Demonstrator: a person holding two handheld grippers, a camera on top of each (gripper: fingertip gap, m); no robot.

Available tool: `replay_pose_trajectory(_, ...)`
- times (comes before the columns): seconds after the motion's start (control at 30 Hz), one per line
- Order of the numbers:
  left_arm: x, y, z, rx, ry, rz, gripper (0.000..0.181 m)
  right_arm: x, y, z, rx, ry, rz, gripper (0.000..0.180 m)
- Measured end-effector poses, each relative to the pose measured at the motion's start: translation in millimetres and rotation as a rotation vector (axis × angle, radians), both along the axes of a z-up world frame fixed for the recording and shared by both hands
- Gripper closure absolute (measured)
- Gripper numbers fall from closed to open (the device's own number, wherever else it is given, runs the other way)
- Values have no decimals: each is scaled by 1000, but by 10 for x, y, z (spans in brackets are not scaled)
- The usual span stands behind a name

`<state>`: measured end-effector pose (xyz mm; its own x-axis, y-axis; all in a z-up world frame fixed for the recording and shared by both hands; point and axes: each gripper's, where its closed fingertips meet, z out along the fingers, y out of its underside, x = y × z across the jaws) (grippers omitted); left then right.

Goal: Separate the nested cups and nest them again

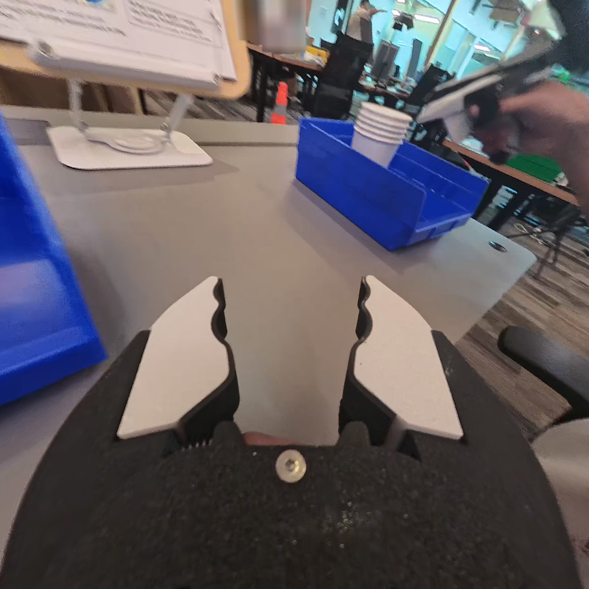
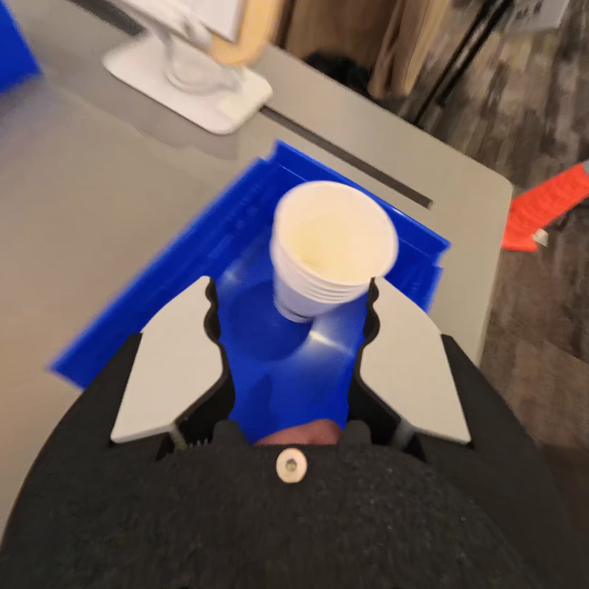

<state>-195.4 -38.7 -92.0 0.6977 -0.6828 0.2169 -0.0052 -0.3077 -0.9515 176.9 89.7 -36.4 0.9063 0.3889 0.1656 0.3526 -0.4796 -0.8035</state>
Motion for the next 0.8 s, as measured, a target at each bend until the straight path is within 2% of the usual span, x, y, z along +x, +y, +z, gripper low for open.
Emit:
replay_pose_trajectory(0.13, -539, 314, 301, 74, 34, 213, 98, -992, -590, -22, 101, 272, 150, 93)
replay_pose_trajectory(0.27, -1298, 928, 447, 44, 114, 477, 88, -1939, -1057, -371, 21, 496, 278, 94)
replay_pose_trajectory(0.4, -1717, 1700, 432, -42, 102, 613, 82, -2597, -1347, -629, -97, 619, 406, 96)
replay_pose_trajectory(0.5, -2019, 2230, 345, -77, 138, 790, 86, -2674, -1418, -691, -108, 598, 438, 98)
replay_pose_trajectory(0.6, -2174, 2638, 142, -121, 209, 877, 82, -2563, -1432, -639, -101, 625, 425, 102)
replay_pose_trajectory(0.73, -2153, 2946, -207, -277, 212, 859, 77, -2334, -1449, -569, -93, 679, 393, 103)
replay_pose_trajectory(0.8, -2217, 3031, -357, -316, 280, 884, 77, -2242, -1455, -566, -93, 694, 381, 104)
